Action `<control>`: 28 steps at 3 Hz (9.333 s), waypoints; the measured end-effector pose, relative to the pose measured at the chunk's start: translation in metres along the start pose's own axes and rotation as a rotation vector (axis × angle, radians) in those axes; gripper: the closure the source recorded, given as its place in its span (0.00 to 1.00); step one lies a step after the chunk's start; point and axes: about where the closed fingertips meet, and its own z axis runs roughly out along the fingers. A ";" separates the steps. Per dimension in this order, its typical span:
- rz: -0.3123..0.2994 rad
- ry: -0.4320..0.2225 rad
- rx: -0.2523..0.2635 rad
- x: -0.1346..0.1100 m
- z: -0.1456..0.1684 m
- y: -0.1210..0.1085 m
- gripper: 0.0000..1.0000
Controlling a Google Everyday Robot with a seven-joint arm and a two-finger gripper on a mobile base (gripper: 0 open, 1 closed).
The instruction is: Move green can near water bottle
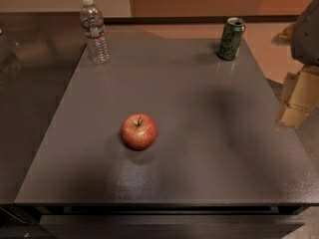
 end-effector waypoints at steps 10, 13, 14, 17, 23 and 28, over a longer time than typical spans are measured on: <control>0.459 -0.532 0.230 0.018 0.142 -0.281 0.00; 0.504 -0.677 0.165 -0.024 0.179 -0.326 0.16; 0.503 -0.690 0.135 -0.033 0.180 -0.324 0.39; 0.413 -0.723 0.102 -0.070 0.147 -0.303 1.00; 0.364 -0.977 0.200 -0.221 0.117 -0.241 1.00; 0.346 -1.048 -0.002 -0.341 0.162 -0.218 1.00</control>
Offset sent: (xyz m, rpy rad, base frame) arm 0.0337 -0.0170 0.0072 0.0387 -0.0553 -0.0437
